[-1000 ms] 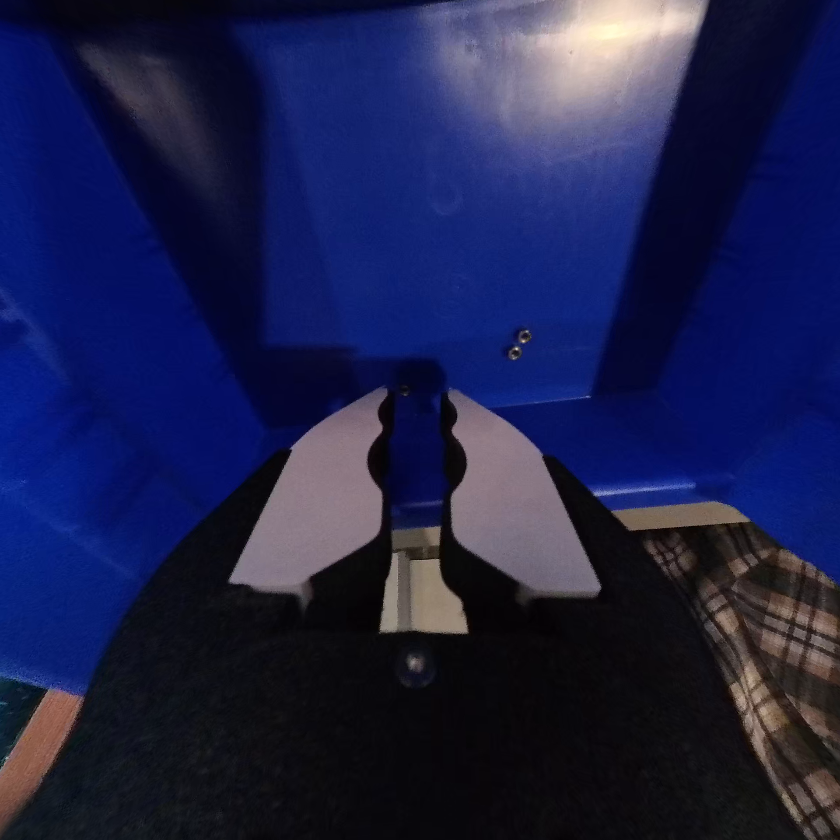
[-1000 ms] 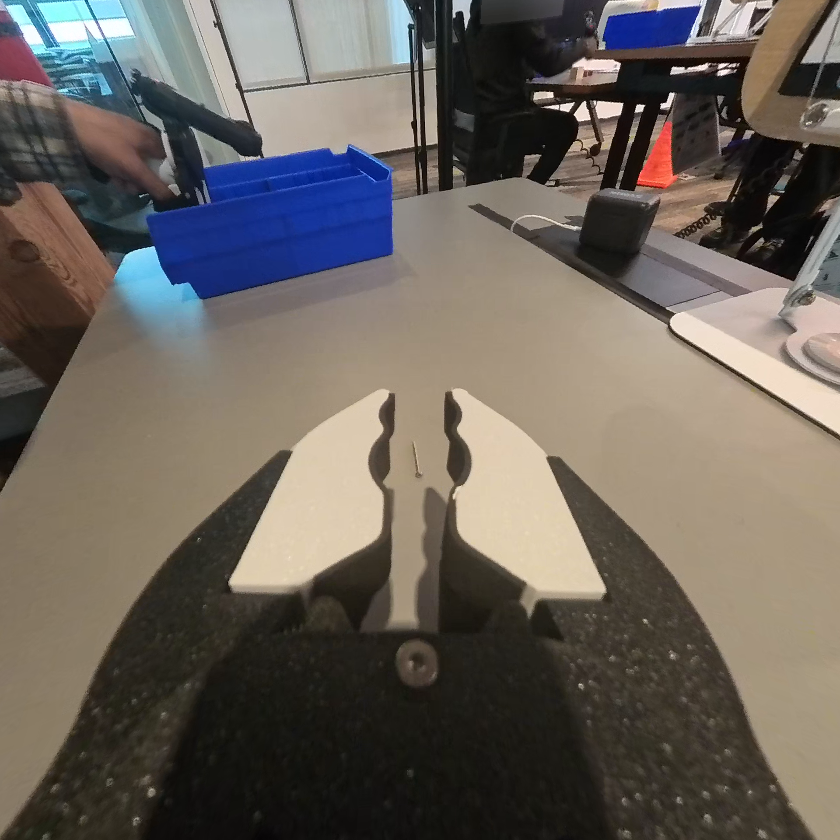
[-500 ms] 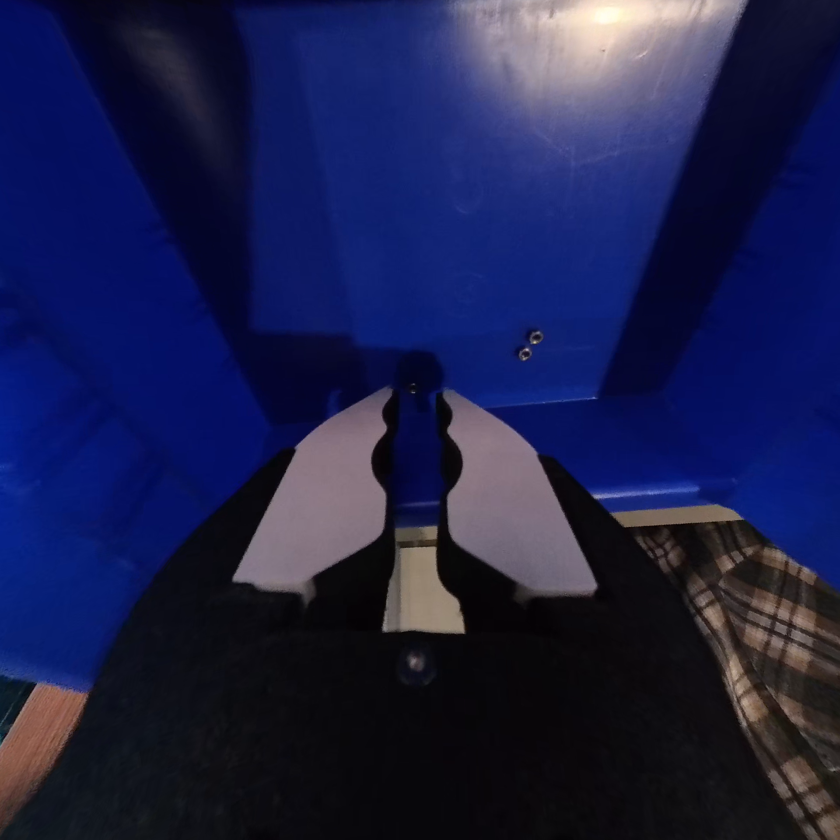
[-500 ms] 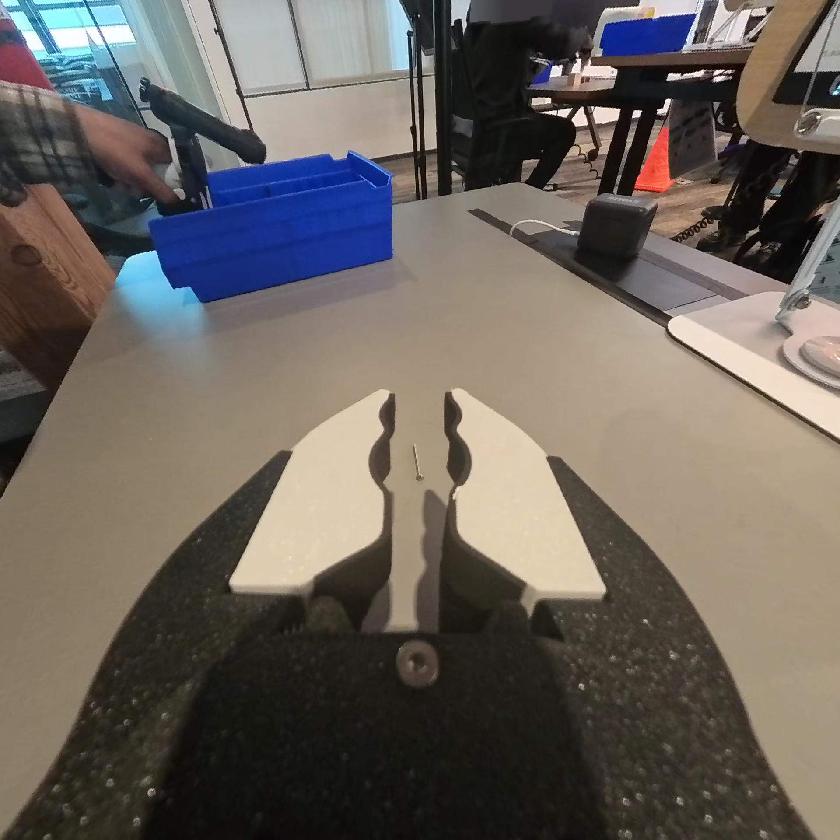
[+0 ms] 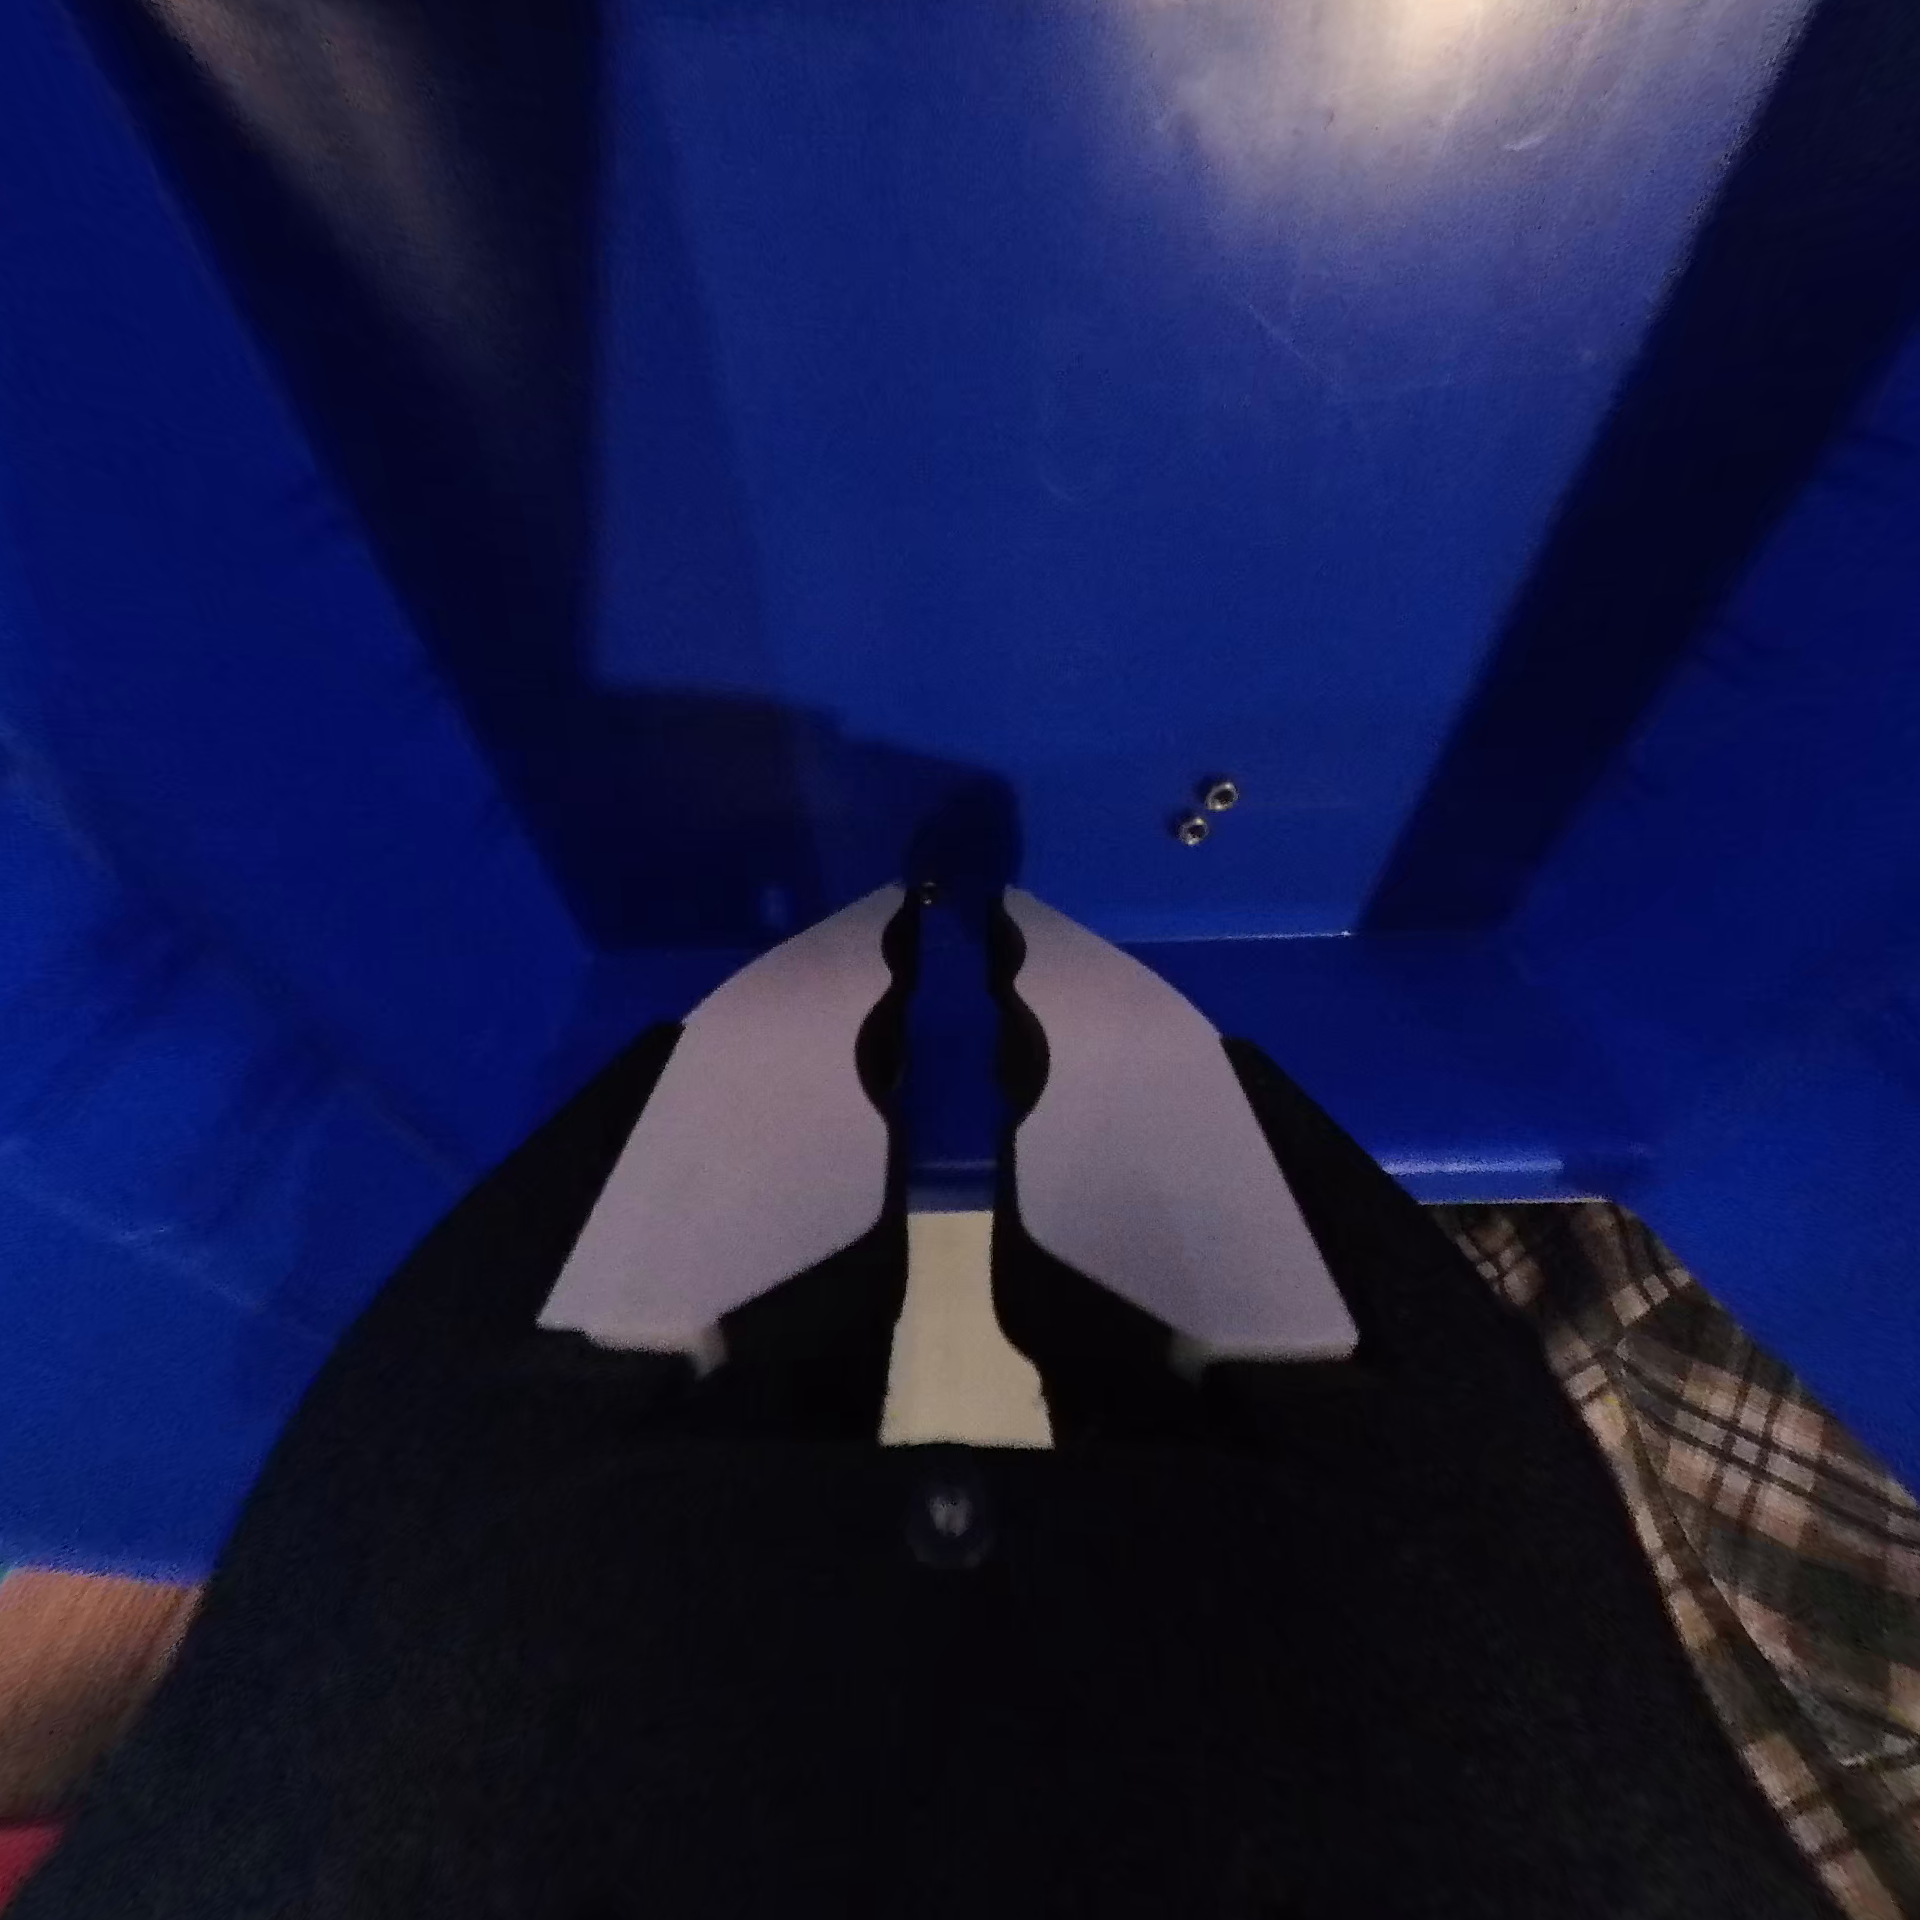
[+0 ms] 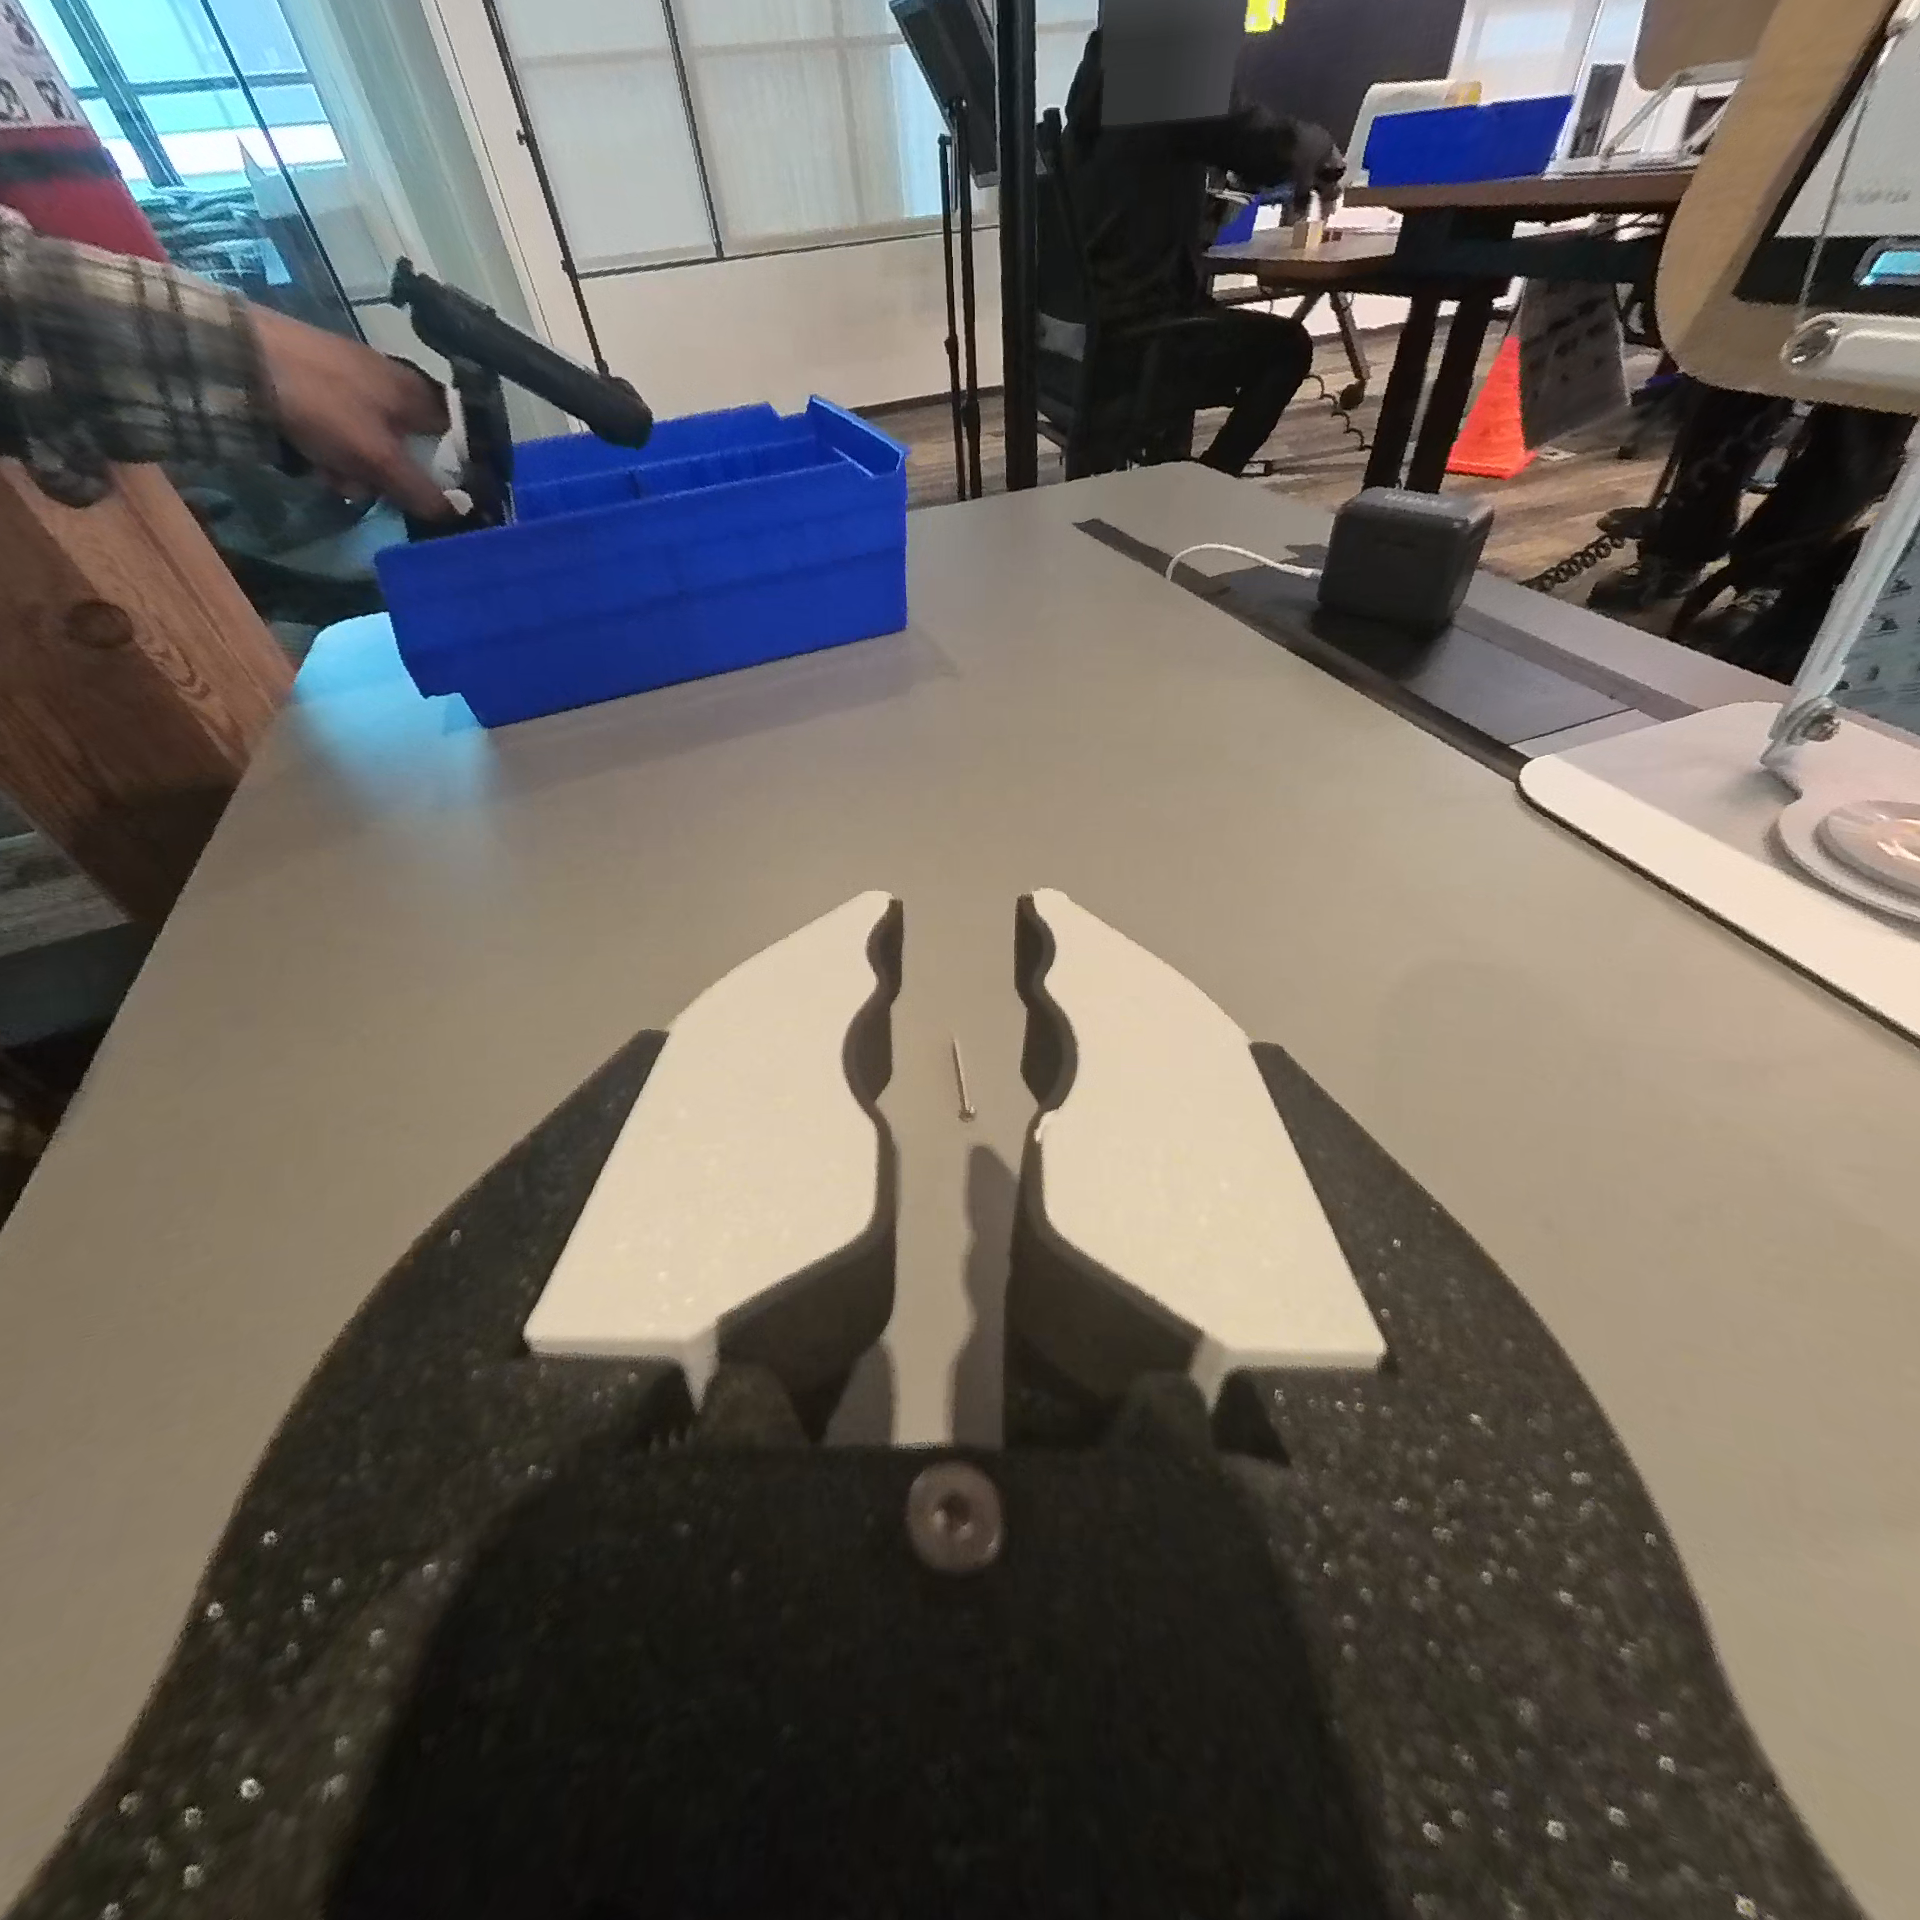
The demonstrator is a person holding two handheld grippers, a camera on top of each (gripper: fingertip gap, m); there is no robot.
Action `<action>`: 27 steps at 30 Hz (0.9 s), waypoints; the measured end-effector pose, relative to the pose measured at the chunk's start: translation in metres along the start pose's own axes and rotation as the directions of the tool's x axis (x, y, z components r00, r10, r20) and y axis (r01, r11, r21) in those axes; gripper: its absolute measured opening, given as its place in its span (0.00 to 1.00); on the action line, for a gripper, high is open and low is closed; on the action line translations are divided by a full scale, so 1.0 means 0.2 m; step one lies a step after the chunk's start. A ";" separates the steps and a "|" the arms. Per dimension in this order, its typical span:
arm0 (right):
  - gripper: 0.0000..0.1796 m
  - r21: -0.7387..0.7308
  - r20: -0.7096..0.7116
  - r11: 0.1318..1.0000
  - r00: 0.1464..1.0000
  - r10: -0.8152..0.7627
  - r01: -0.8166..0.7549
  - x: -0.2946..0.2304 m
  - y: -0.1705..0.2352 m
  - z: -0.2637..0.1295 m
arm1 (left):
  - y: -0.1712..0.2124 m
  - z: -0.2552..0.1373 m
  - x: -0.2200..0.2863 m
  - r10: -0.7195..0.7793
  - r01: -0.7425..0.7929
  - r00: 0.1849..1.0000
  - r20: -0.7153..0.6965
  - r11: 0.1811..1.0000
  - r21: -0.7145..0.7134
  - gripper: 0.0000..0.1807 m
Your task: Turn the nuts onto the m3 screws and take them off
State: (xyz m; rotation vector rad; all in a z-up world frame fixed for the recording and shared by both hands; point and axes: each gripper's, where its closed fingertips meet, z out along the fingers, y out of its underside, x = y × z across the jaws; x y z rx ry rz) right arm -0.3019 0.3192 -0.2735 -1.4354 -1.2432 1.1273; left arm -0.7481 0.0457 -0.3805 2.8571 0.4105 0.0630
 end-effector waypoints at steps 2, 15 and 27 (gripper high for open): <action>0.11 0.003 0.000 1.000 1.000 0.003 -0.003 0.00 0.00 0.00 | 0.00 0.00 0.00 -0.009 0.009 1.000 0.001 1.000 -0.009 0.07; 0.11 0.018 0.009 1.000 1.000 0.008 -0.008 -0.01 -0.02 0.00 | -0.02 -0.02 -0.01 -0.109 0.114 0.991 -0.078 0.992 0.062 0.06; 0.11 0.029 0.011 1.000 1.000 0.011 -0.011 -0.01 -0.03 -0.01 | 0.01 -0.02 0.02 -0.142 0.144 0.987 -0.068 0.989 0.021 0.05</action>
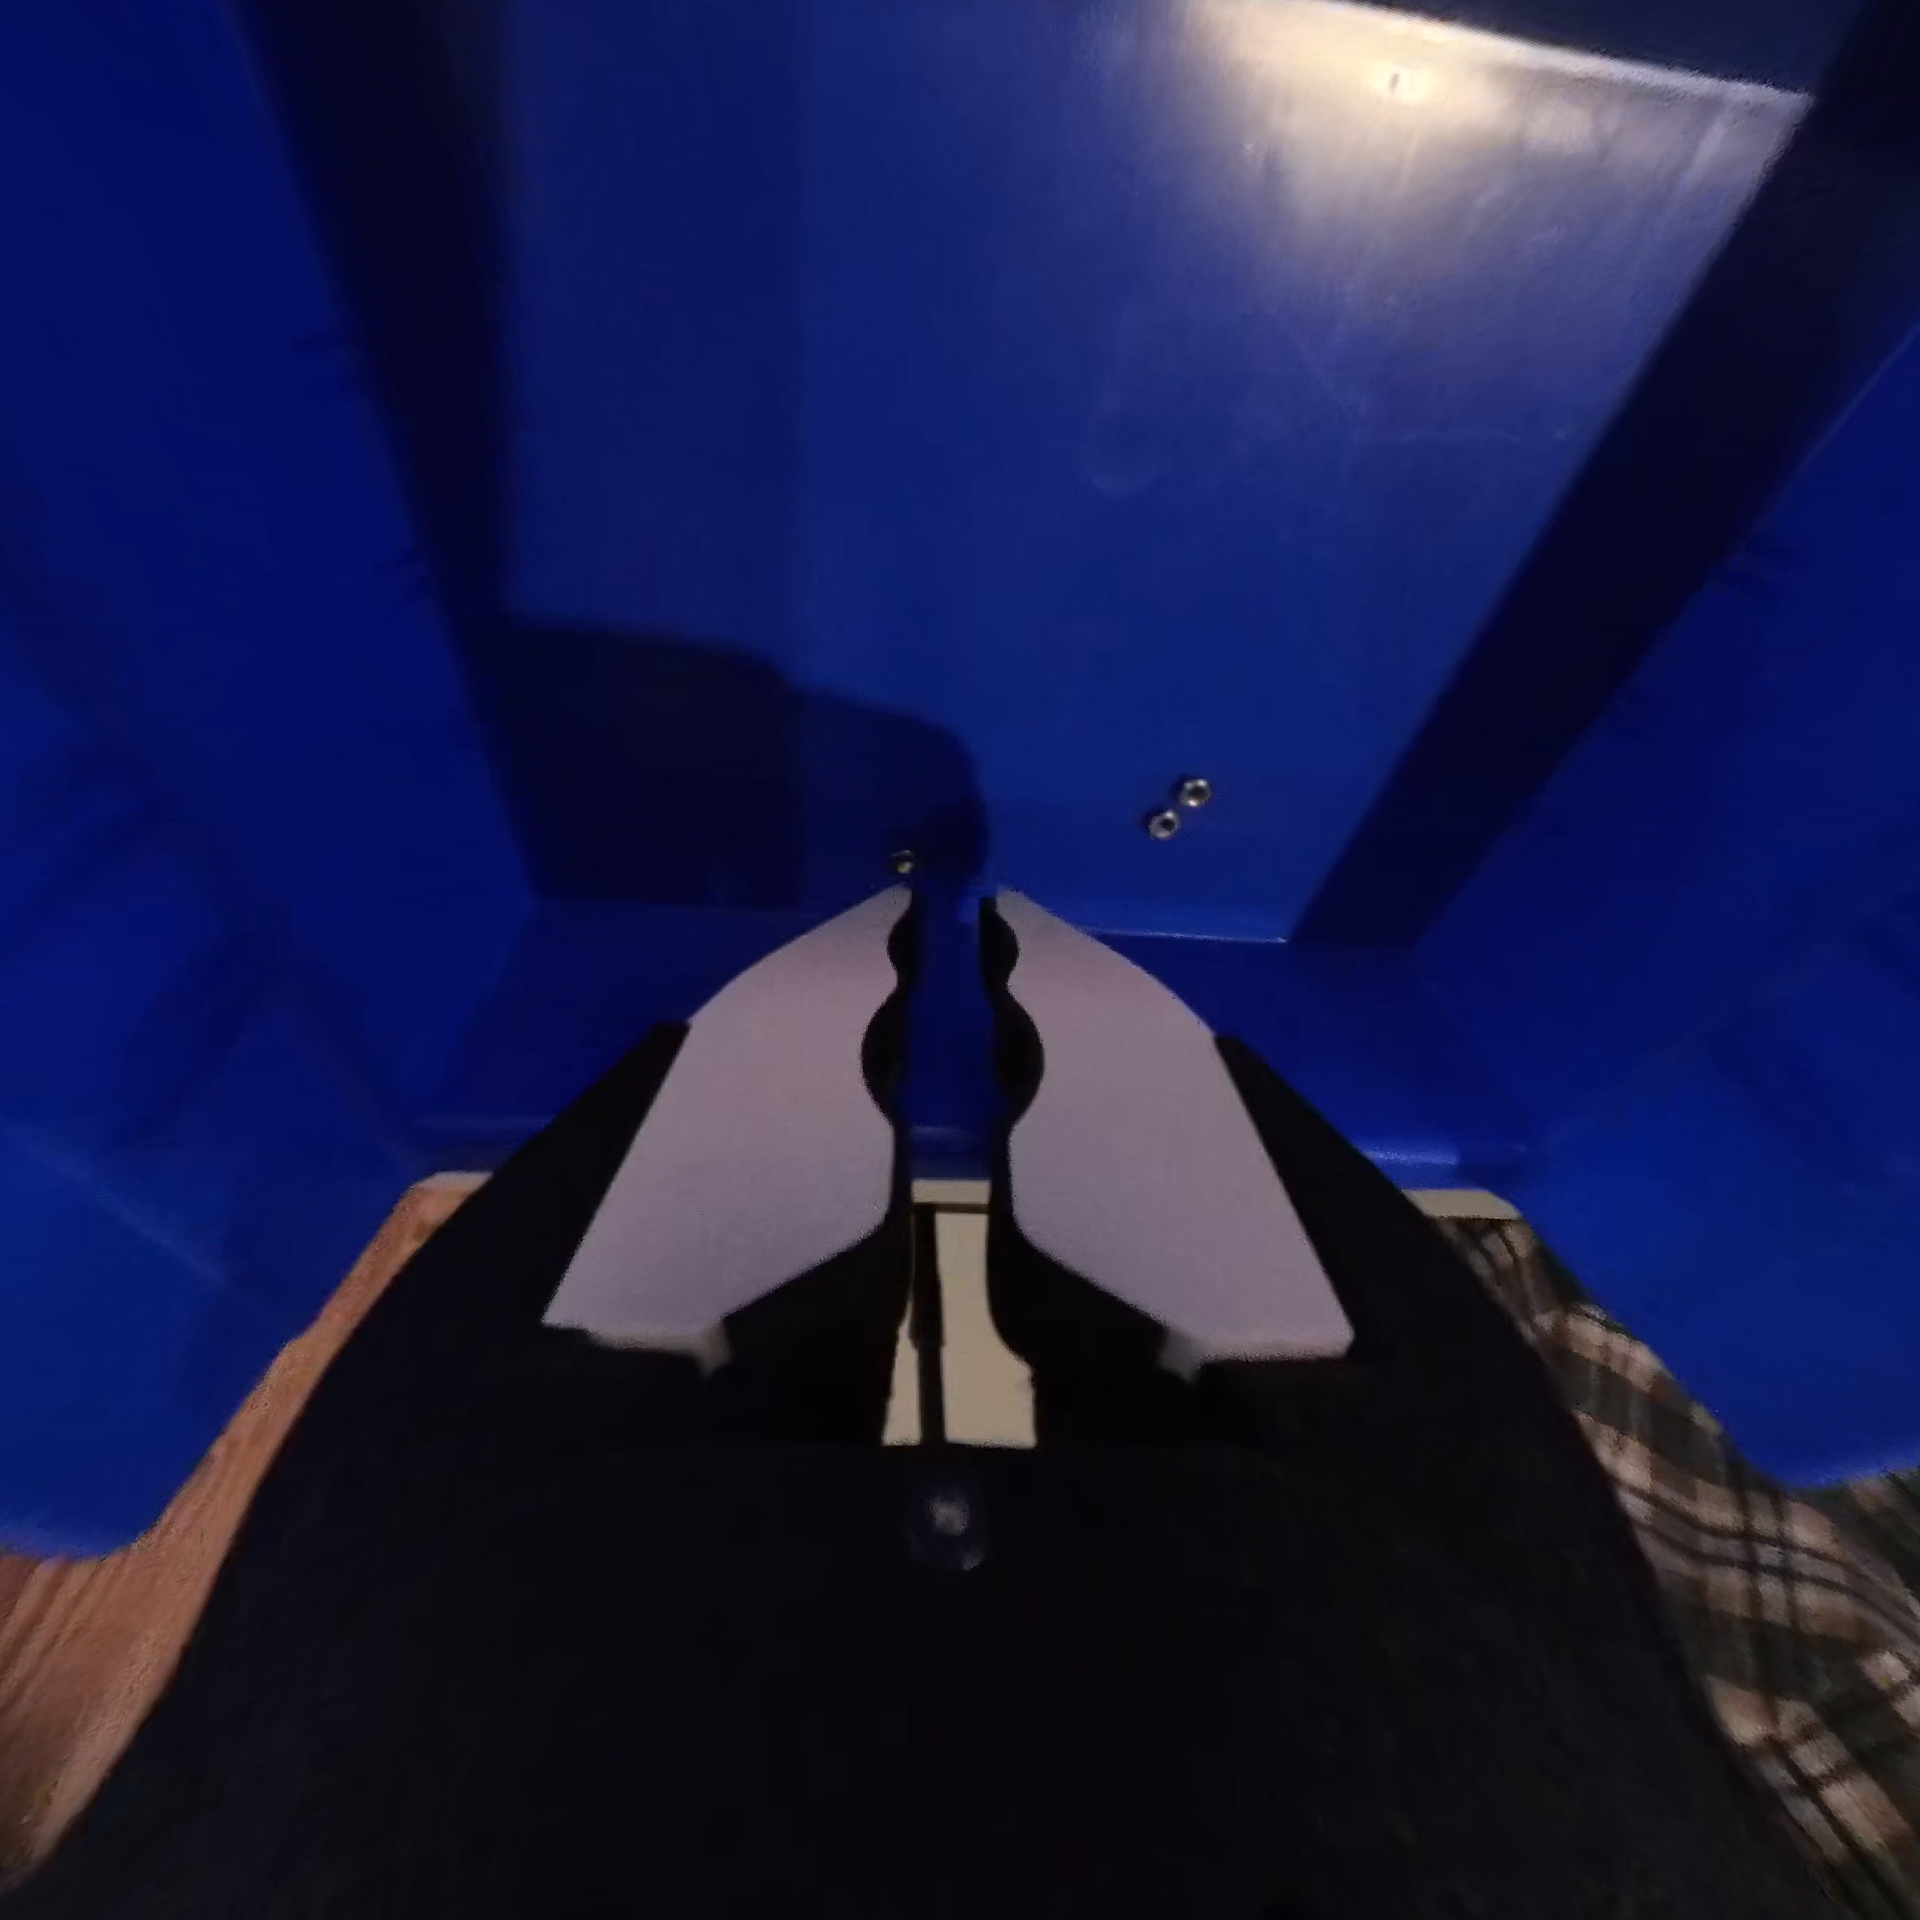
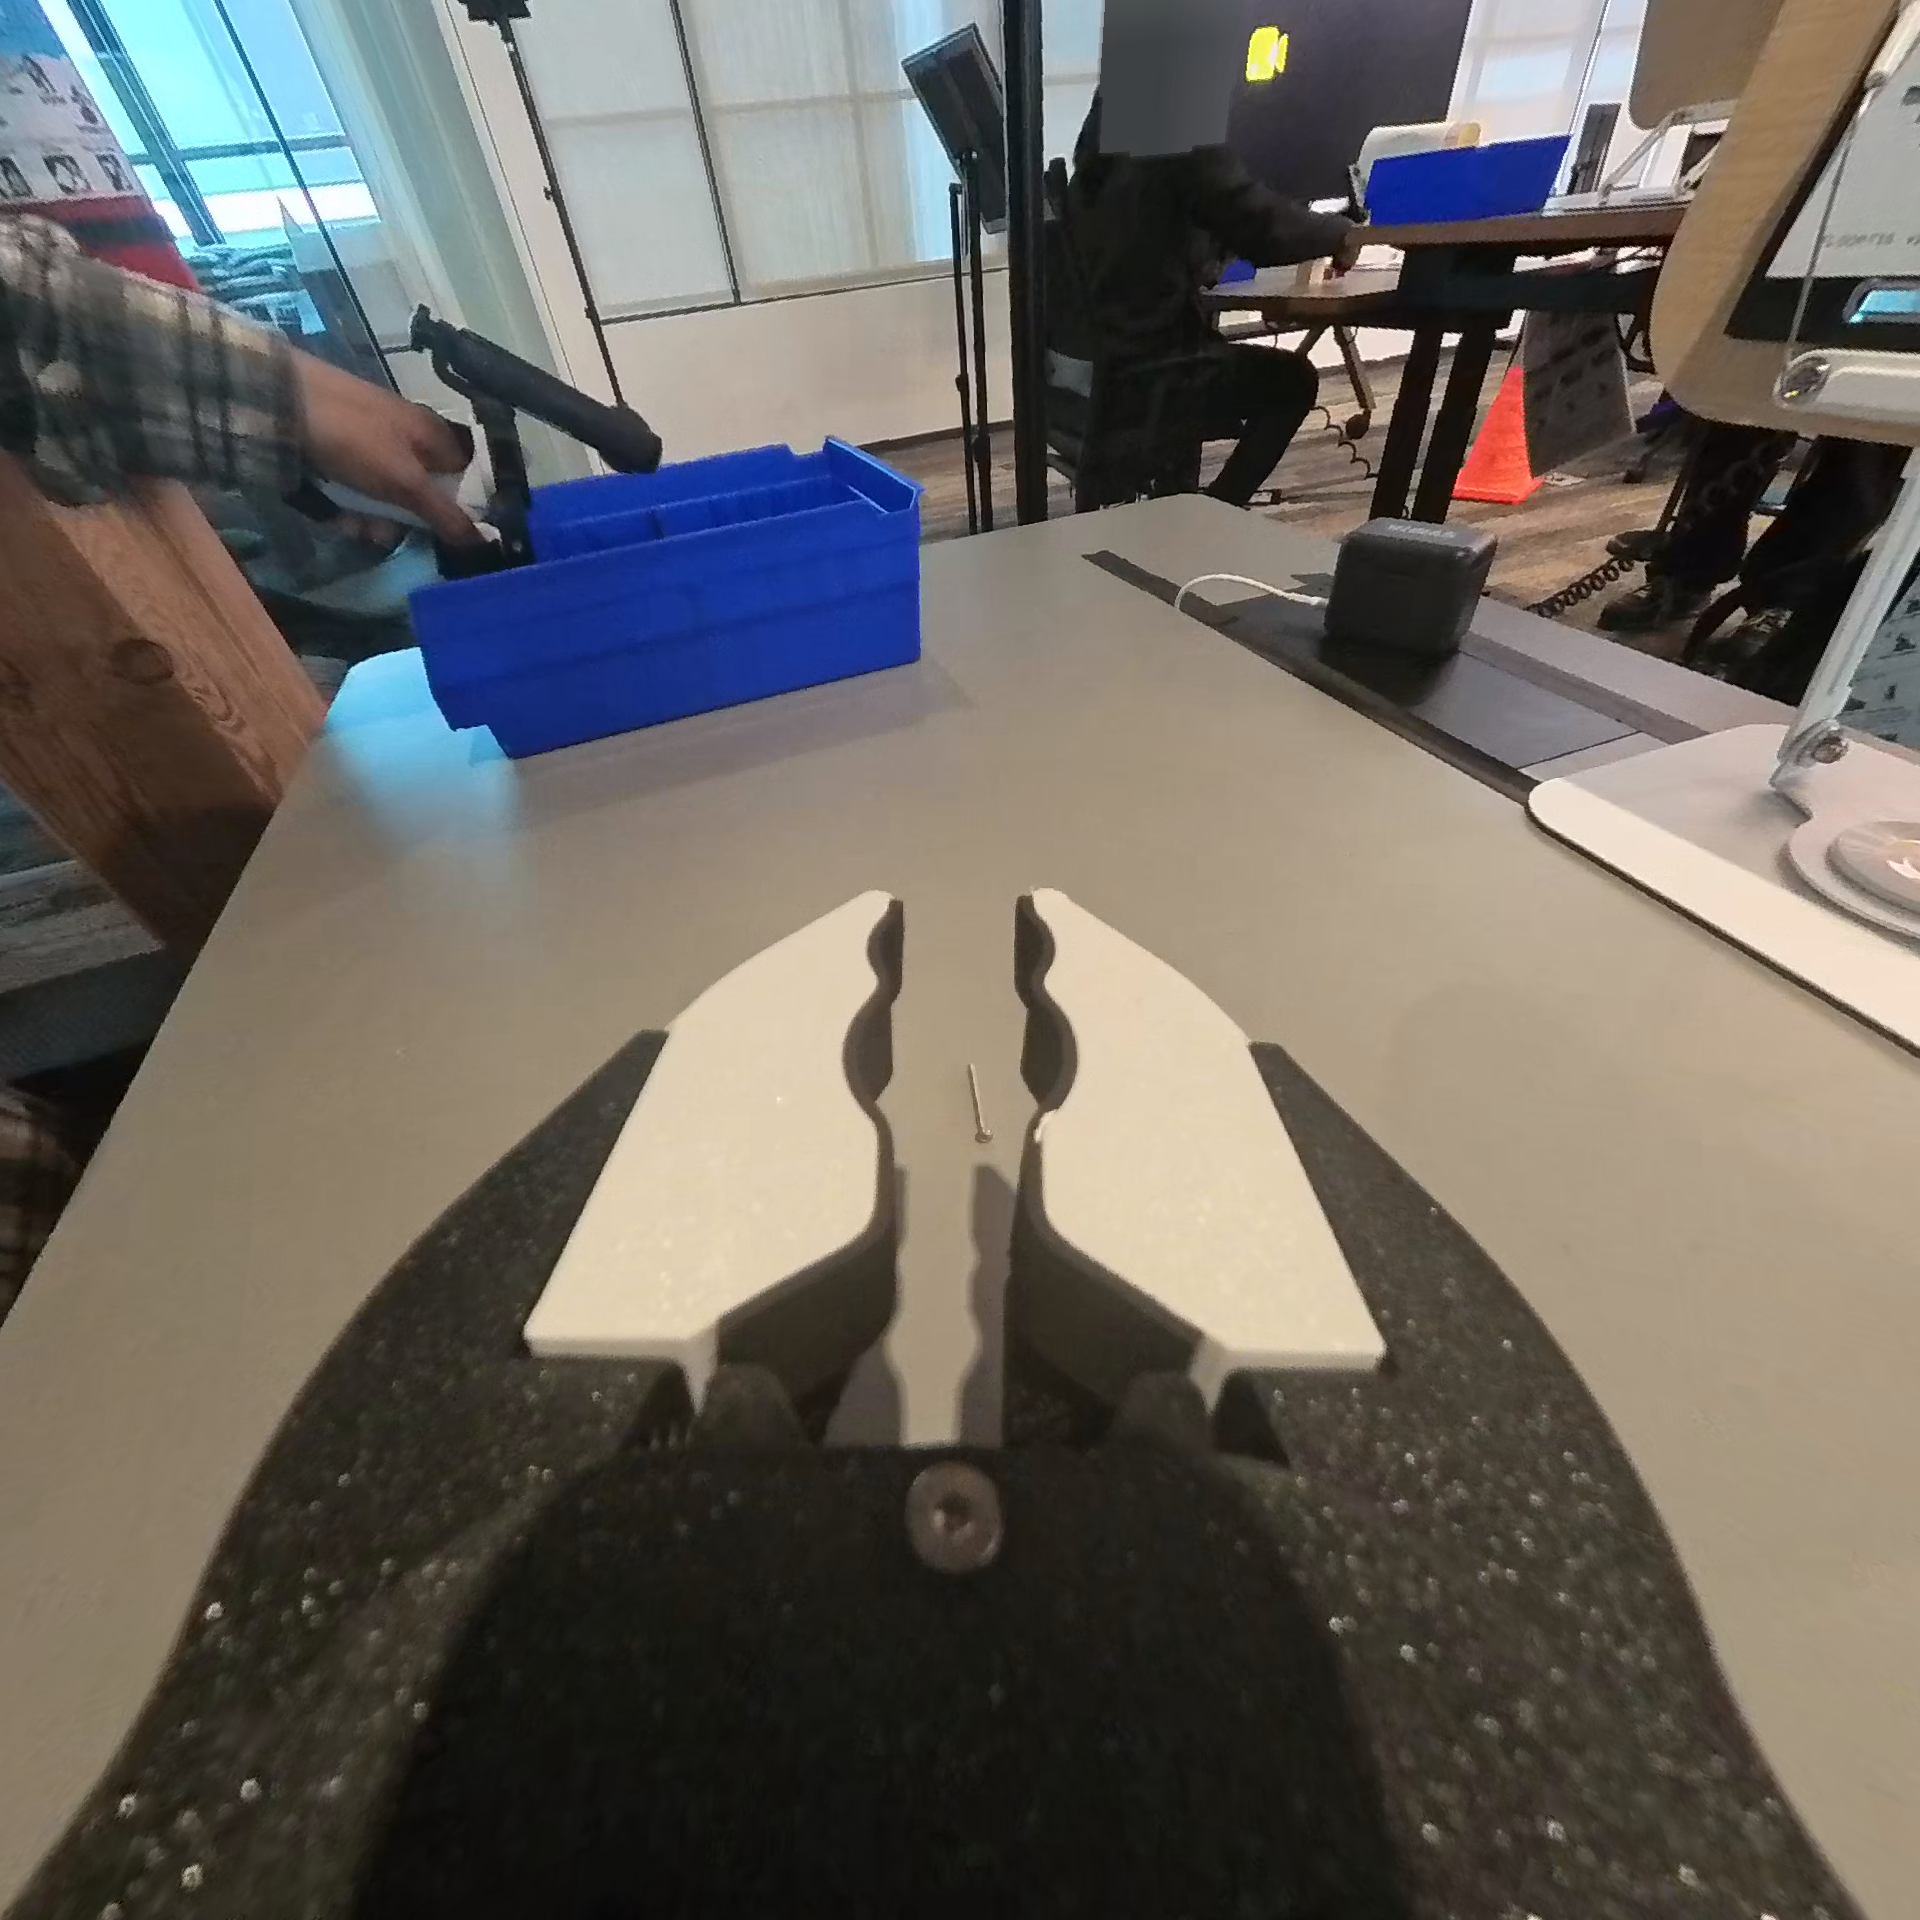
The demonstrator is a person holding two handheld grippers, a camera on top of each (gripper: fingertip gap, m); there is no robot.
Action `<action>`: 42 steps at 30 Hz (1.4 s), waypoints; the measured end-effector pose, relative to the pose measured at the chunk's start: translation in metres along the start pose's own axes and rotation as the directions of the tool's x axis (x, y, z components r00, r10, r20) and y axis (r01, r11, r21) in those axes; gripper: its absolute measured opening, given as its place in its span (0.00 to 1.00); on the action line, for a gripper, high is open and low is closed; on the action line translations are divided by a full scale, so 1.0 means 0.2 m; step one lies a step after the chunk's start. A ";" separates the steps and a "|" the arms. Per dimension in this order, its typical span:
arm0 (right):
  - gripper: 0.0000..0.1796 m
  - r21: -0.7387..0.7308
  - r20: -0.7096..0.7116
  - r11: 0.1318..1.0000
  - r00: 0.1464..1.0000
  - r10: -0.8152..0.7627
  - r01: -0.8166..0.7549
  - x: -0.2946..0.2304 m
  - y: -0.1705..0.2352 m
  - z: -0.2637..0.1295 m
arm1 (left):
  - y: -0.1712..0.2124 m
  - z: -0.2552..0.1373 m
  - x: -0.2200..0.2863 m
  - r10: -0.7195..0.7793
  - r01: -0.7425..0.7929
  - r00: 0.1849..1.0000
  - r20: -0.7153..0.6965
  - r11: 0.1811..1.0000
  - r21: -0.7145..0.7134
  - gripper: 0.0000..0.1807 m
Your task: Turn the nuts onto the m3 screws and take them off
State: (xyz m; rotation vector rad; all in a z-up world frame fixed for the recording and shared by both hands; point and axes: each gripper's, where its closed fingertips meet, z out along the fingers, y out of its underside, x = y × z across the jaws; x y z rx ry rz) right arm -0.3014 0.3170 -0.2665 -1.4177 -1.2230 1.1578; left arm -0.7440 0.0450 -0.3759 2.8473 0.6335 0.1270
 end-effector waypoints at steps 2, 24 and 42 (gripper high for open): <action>0.11 0.003 0.000 1.000 1.000 0.004 -0.004 0.00 0.00 0.00 | 0.01 -0.01 0.03 -0.023 0.023 0.998 -0.053 1.000 0.003 0.02; 0.11 0.009 -0.001 1.000 1.000 0.003 -0.003 0.00 -0.01 0.00 | -0.02 0.00 -0.03 0.024 -0.027 0.998 0.062 0.998 0.048 0.10; 0.11 0.013 0.002 1.000 1.000 -0.005 0.005 -0.01 -0.01 0.00 | -0.01 0.04 -0.03 0.063 -0.049 0.993 0.096 0.989 -0.141 0.08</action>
